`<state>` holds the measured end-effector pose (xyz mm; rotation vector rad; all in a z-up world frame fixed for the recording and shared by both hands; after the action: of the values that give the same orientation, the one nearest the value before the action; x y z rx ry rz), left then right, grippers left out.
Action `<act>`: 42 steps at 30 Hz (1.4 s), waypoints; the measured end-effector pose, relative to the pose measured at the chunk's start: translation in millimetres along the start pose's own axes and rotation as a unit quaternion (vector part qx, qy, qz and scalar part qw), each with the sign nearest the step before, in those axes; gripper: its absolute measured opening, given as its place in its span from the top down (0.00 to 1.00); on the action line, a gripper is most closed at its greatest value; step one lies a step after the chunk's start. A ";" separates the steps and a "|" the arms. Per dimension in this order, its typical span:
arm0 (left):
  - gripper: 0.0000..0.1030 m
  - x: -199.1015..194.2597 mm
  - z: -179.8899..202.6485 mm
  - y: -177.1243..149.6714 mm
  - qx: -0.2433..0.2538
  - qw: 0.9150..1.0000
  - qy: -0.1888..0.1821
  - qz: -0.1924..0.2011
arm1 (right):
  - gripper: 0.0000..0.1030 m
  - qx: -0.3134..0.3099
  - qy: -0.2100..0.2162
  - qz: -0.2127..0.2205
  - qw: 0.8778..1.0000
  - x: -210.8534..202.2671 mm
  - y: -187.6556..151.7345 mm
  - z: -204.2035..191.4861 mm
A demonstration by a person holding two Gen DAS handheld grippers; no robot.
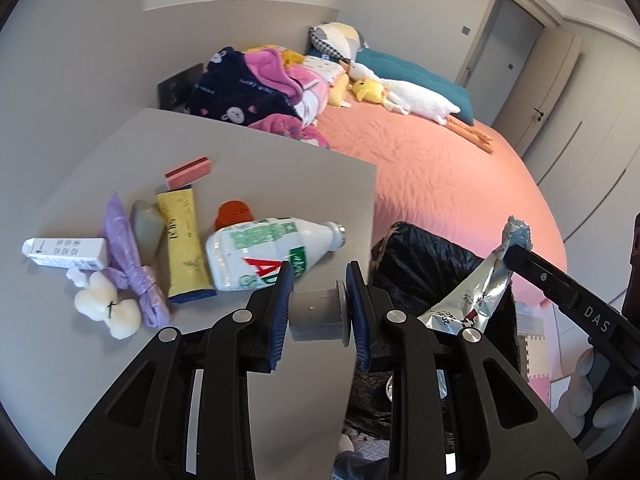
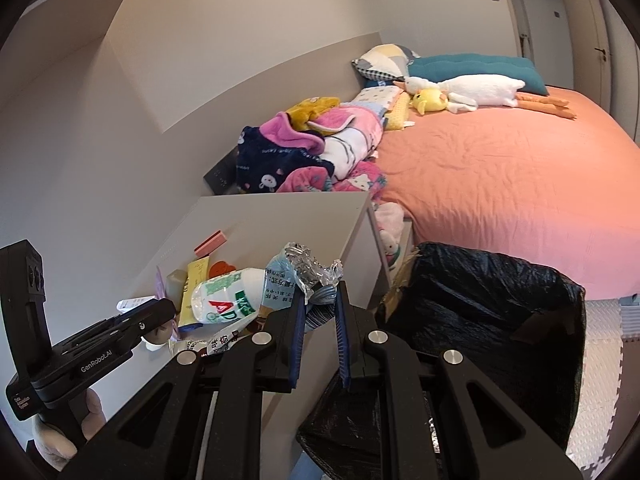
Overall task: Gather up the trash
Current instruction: 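Carry the cap and wrapper over the trash bin and release both, then move both open grippers back toward the table items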
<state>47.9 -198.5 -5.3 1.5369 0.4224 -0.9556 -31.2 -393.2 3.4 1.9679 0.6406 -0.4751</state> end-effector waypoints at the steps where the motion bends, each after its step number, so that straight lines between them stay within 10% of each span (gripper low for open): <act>1: 0.74 0.4 4.3 0.9 0.004 1.000 -0.004 0.000 | 0.85 0.003 -0.004 0.003 1.000 -2.6 0.2 3.0; 23: 0.73 9.3 92.9 0.7 0.092 0.989 -0.114 -0.023 | 0.78 0.060 -0.107 0.059 0.991 -69.6 -1.0 68.3; 24: 0.69 9.4 95.0 0.3 0.093 0.988 -0.123 -0.028 | 0.64 0.065 -0.114 0.062 0.989 -72.7 -1.3 72.1; 26: 0.19 9.9 99.1 -0.4 0.091 0.986 -0.137 -0.037 | 0.40 0.076 -0.139 0.072 0.985 -79.2 -1.6 79.0; 27: 0.14 8.6 100.6 -1.0 0.087 0.985 -0.144 -0.035 | 0.36 0.081 -0.150 0.081 0.982 -83.8 -2.3 82.2; 42: 0.13 7.5 114.6 1.7 0.107 0.980 -0.162 -0.036 | 0.33 0.087 -0.143 0.087 0.982 -86.8 -0.6 86.3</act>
<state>16.0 -308.7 -3.5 1.5285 0.1464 -1.3171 -104.8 -490.5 14.0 2.0451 0.2511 -0.7079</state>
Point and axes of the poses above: each gripper's, at about its wrist camera, not at the fingertips, and x roughly the way its jaws point, z to its right, y to its top, the point moved 1 cm from there along x, roughly the way its jaws point, and after that the axes turned 12 degrees about y, right-handed, at the moved point
